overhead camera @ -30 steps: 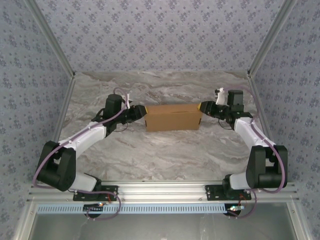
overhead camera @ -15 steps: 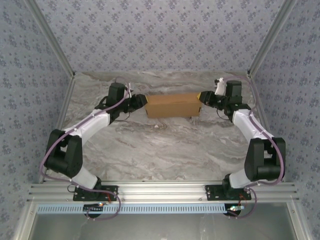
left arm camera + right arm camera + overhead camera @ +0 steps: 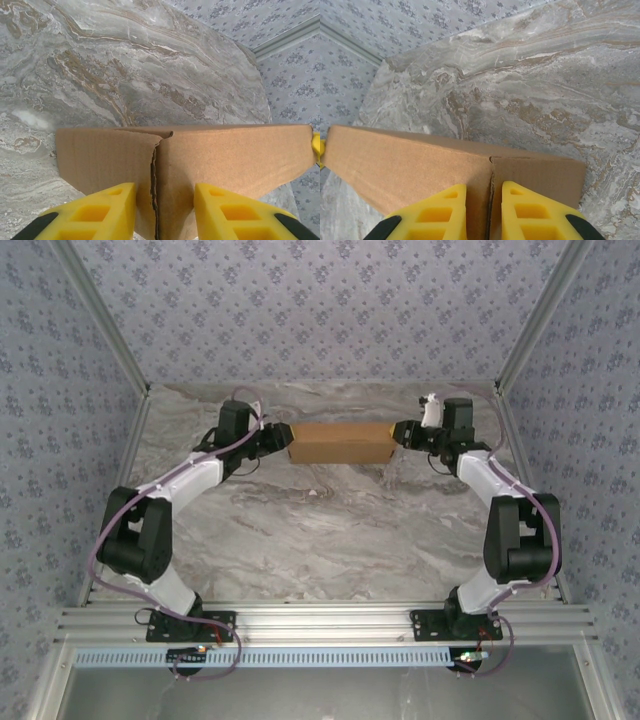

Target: Fold the paper box

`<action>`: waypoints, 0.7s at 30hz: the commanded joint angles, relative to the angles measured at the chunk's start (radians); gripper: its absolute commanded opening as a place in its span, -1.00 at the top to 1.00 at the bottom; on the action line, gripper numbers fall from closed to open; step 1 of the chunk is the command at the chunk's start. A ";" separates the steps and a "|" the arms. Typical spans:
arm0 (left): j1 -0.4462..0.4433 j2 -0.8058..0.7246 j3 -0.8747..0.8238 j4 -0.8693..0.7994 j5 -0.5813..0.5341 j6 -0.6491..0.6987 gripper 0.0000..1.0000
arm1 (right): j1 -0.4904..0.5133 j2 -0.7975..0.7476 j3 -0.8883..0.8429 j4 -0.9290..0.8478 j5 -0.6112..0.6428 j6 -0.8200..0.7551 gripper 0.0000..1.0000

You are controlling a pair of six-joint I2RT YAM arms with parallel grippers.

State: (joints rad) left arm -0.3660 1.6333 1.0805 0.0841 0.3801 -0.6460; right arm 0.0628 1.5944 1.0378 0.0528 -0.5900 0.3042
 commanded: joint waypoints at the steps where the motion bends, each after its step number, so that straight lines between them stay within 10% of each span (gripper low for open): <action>1: -0.025 -0.029 -0.070 0.047 0.053 0.022 0.30 | 0.057 -0.037 -0.060 0.002 -0.058 -0.085 0.59; 21: -0.091 0.007 -0.355 0.184 -0.087 0.066 0.17 | 0.095 -0.063 -0.337 0.036 0.084 -0.095 0.44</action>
State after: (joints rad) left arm -0.4416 1.6478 0.7277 0.2356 0.3004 -0.5941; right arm 0.1444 1.5314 0.7109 0.0868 -0.5114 0.2016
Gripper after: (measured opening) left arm 0.408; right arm 0.275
